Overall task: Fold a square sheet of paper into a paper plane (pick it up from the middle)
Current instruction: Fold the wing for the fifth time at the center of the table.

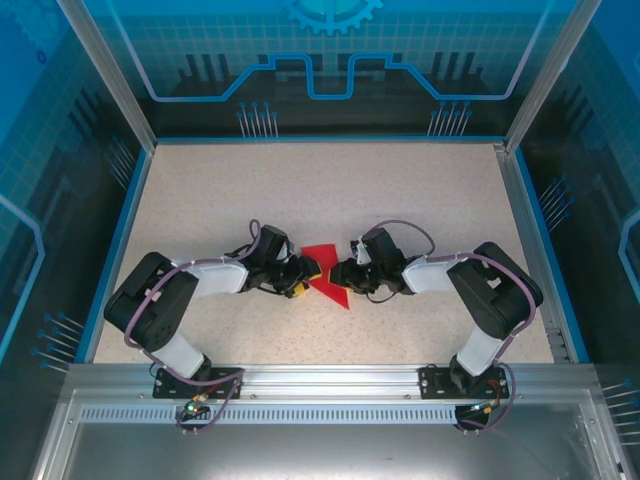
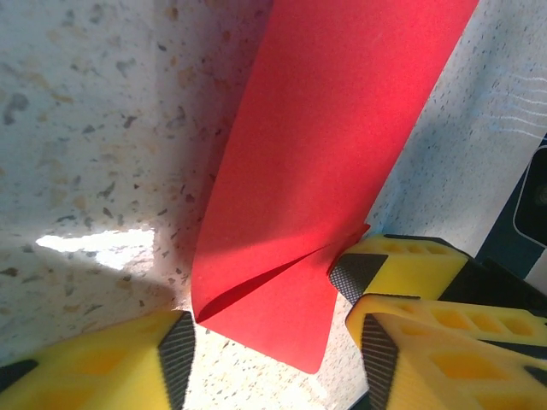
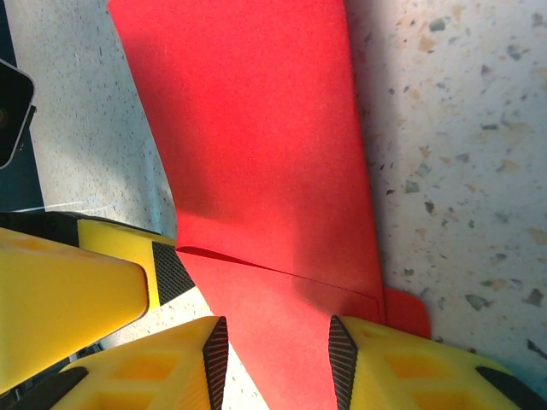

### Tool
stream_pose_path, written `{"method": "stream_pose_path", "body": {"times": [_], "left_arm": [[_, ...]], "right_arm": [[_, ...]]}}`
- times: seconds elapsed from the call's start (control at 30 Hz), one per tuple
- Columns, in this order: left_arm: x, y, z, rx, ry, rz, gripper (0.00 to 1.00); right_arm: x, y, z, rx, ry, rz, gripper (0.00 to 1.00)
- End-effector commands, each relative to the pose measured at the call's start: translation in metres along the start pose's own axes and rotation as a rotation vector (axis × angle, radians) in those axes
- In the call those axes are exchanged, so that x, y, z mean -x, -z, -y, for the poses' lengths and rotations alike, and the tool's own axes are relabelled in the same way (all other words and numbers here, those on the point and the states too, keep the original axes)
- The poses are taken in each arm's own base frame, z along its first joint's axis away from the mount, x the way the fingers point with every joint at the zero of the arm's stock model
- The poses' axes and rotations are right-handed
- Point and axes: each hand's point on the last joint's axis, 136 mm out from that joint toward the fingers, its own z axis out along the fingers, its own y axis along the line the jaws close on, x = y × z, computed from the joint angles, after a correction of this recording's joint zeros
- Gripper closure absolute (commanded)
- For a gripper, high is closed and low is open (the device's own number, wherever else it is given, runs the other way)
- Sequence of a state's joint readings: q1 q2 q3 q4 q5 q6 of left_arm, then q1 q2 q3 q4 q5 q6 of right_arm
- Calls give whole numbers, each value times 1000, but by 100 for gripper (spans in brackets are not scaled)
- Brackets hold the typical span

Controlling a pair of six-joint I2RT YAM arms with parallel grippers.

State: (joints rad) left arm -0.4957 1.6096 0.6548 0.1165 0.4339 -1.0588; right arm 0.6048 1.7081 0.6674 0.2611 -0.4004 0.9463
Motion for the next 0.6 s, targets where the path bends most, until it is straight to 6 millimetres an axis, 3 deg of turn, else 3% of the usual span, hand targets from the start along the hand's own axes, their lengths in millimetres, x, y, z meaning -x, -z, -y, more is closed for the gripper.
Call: {"method": "stream_pose_path", "body": {"times": [0.0, 0.2, 0.37, 0.57], "left_arm": [[4, -3, 16, -32, -30, 5, 48], [9, -9, 19, -54, -74, 12, 66], [10, -8, 21, -48, -105, 21, 86], [2, -6, 26, 1, -111, 24, 93]], "right_arm": [[-17, -1, 56, -162, -83, -38, 61], [-13, 2, 51, -140, -18, -35, 60], [4, 14, 31, -113, 153, 32, 59], [19, 33, 4, -149, 464, 167, 54]]}}
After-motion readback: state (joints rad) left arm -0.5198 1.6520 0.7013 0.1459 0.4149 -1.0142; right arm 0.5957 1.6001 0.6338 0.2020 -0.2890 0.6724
